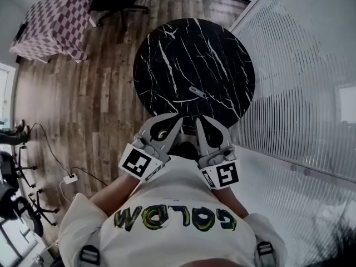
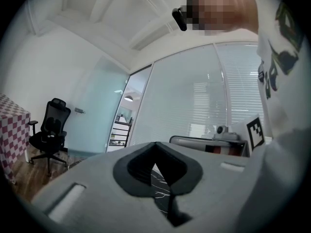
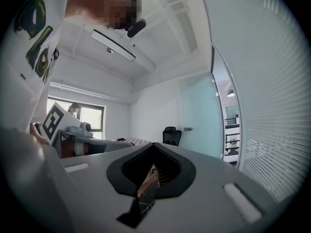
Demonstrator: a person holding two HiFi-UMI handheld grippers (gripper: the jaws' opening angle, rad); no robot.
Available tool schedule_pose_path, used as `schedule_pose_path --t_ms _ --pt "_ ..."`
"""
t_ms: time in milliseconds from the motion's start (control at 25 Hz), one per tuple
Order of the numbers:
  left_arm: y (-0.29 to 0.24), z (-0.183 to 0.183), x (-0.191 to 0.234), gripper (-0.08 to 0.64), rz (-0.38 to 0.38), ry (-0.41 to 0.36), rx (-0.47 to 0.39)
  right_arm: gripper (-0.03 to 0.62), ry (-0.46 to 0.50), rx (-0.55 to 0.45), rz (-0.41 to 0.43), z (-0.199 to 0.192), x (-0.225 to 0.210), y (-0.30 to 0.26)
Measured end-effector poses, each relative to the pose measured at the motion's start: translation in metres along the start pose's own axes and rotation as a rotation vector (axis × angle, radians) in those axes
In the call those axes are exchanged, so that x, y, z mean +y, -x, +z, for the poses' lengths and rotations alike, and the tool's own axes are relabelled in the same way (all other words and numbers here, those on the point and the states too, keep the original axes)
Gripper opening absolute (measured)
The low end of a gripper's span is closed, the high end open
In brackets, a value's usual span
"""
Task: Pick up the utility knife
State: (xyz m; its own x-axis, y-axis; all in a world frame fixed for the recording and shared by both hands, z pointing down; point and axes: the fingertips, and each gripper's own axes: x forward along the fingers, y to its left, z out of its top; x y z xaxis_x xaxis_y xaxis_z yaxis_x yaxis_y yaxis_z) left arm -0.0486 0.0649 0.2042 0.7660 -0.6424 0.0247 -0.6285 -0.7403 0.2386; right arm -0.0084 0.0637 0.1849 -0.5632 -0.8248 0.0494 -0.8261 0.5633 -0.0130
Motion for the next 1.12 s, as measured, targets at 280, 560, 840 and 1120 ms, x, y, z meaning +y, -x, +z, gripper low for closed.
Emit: schedule_pose_path --t_ms 280,560,840,1120 --pt "-0.023 -0.010 -0.004 0.003 -0.002 0.001 0.036 0.002 0.005 0.037 0.003 -0.009 -0.025 0.006" --pt "-0.042 -0.024 0.004 0.003 0.025 0.023 0.065 0.002 0.023 0.080 -0.003 -0.025 -0.056 0.002" --pt "-0.060 -0.051 0.022 0.003 0.040 0.031 0.106 0.003 0.048 0.141 0.018 -0.056 -0.076 -0.015" --pt "-0.084 -0.088 0.041 0.003 0.034 0.040 0.150 0.003 0.043 0.226 0.045 -0.101 -0.088 -0.031"
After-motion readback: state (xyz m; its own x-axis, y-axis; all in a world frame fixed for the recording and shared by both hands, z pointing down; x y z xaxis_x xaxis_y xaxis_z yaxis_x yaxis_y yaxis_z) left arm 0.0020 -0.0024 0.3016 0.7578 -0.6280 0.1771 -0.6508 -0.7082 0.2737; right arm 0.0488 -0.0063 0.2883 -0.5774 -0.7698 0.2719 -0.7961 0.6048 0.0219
